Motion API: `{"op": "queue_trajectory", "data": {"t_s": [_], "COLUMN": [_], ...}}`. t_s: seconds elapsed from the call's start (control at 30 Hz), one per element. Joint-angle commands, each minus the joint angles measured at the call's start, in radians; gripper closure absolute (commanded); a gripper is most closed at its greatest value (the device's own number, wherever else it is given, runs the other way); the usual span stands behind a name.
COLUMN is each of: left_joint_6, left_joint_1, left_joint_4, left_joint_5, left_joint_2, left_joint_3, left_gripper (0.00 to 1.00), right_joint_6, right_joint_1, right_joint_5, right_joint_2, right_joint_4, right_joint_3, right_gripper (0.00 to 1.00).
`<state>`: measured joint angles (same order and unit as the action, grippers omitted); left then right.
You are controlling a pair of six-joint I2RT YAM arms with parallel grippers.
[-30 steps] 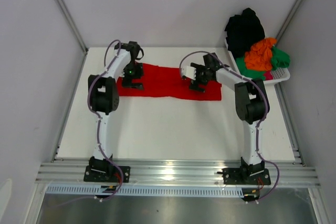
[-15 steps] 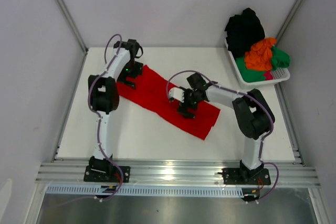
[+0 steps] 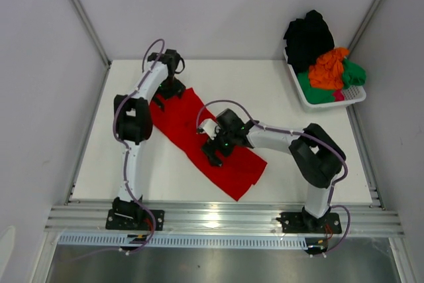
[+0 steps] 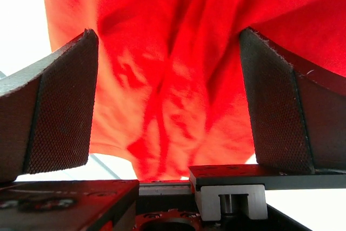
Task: Fold and stack the t-shirts
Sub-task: Fold the tshirt
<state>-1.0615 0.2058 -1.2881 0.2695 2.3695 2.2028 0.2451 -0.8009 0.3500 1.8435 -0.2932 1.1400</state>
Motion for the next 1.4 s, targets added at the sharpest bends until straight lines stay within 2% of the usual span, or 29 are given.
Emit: {"op": "queue_trajectory", "data": {"t_s": [0.0, 0.17, 0.27, 0.37, 0.5, 0.6, 0.67, 0.77, 0.9, 1.03, 1.07, 1.13, 1.23, 1.3, 1.37], "left_joint_6": [0.103, 0.136, 0.146, 0.141, 0.162, 0.193, 0.251, 0.270, 0.297, 0.307, 0.305, 0.276, 0.233, 0.210, 0.206], "left_joint_1": [0.050, 0.083, 0.083, 0.076, 0.076, 0.075, 0.075, 0.075, 0.095, 0.129, 0.138, 0.170, 0.204, 0.213, 0.213], "left_joint_4": [0.032, 0.027, 0.015, 0.006, 0.045, 0.082, 0.111, 0.050, -0.007, 0.027, 0.067, 0.104, 0.153, 0.208, 0.319], "left_joint_5": [0.001, -0.001, -0.021, -0.062, -0.127, -0.131, -0.156, -0.128, -0.104, -0.249, -0.338, -0.383, -0.466, -0.530, -0.550], "left_joint_2": [0.008, 0.000, 0.007, 0.004, -0.038, -0.084, -0.101, -0.070, -0.001, 0.051, 0.057, 0.069, 0.085, 0.071, -0.021], "left_joint_3": [0.005, -0.011, -0.002, -0.023, -0.124, -0.211, -0.225, -0.170, -0.044, 0.023, 0.029, 0.038, 0.060, 0.042, -0.003], "left_gripper": [0.01, 0.01, 0.00, 0.01, 0.00, 0.00, 0.01, 0.00, 0.01, 0.05, 0.07, 0.00, 0.01, 0.01, 0.01], "right_joint_6": [-0.216, -0.311, -0.354, -0.420, -0.557, -0.578, -0.558, -0.492, -0.428, -0.421, -0.422, -0.414, -0.395, -0.386, -0.374], "right_joint_1": [-0.087, -0.233, -0.271, -0.276, -0.274, -0.268, -0.216, -0.114, 0.008, 0.143, 0.199, 0.258, 0.367, 0.422, 0.442], "right_joint_5": [-0.032, -0.127, -0.144, -0.163, -0.238, -0.284, -0.284, -0.249, -0.221, -0.166, -0.157, -0.146, -0.080, -0.018, 0.030], "right_joint_2": [-0.010, 0.022, 0.046, 0.042, 0.004, -0.029, -0.055, -0.093, -0.156, -0.223, -0.240, -0.250, -0.247, -0.224, -0.199], "right_joint_4": [0.038, 0.057, 0.061, 0.068, 0.014, -0.037, -0.087, -0.132, -0.149, -0.116, -0.107, -0.110, -0.097, -0.046, -0.026], "right_joint_3": [-0.022, -0.017, -0.020, -0.028, -0.020, -0.002, 0.058, 0.176, 0.282, 0.282, 0.274, 0.251, 0.218, 0.202, 0.228], "right_gripper": [0.01, 0.01, 0.01, 0.01, 0.01, 0.01, 0.01, 0.01, 0.01, 0.01, 0.01, 0.01, 0.01, 0.01, 0.01]}}
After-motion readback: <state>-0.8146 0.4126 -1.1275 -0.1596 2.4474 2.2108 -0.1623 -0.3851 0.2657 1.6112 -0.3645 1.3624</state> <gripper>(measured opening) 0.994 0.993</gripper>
